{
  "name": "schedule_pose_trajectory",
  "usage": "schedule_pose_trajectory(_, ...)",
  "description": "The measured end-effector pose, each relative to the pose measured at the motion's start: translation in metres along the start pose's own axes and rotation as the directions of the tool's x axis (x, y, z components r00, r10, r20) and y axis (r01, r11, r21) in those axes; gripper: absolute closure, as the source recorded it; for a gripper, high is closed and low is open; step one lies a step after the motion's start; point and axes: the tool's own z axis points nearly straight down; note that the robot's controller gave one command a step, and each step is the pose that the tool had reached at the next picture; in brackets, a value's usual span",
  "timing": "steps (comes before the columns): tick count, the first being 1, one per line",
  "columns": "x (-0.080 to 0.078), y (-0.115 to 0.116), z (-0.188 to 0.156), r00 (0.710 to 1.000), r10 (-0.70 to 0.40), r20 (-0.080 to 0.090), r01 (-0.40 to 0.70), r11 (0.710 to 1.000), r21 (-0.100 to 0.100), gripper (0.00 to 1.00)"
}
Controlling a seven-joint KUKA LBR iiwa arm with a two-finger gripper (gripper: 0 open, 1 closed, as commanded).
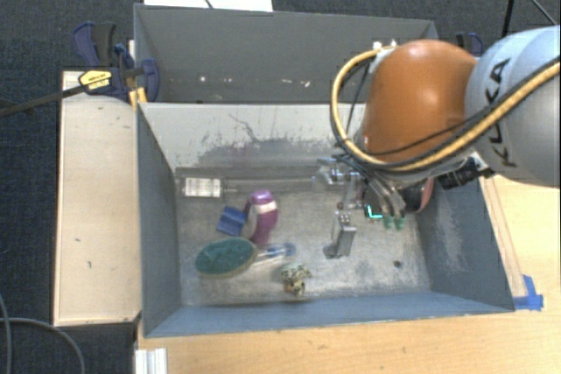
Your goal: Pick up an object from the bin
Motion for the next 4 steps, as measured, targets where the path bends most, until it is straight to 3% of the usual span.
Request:
schedule_pose_trajectory(1, 0.022, 0.019, -0.067, 1.0, 0.008, 0.013, -0.008, 1.0, -0.002, 0.0)
schedule_pose_trajectory(2, 0.025, 0.094, 0.026, 0.999, 0.032, -0.001, -0.032, 0.999, -0.001, 0.0)
schedule_pose_trajectory(3, -0.005, 0.097, 0.141, 0.989, -0.144, 0.021, 0.144, 0.99, -0.002, 0.0)
schedule_pose_trajectory(4, -0.004, 0.097, 0.139, 0.99, -0.14, 0.015, 0.14, 0.99, -0.003, 1.0)
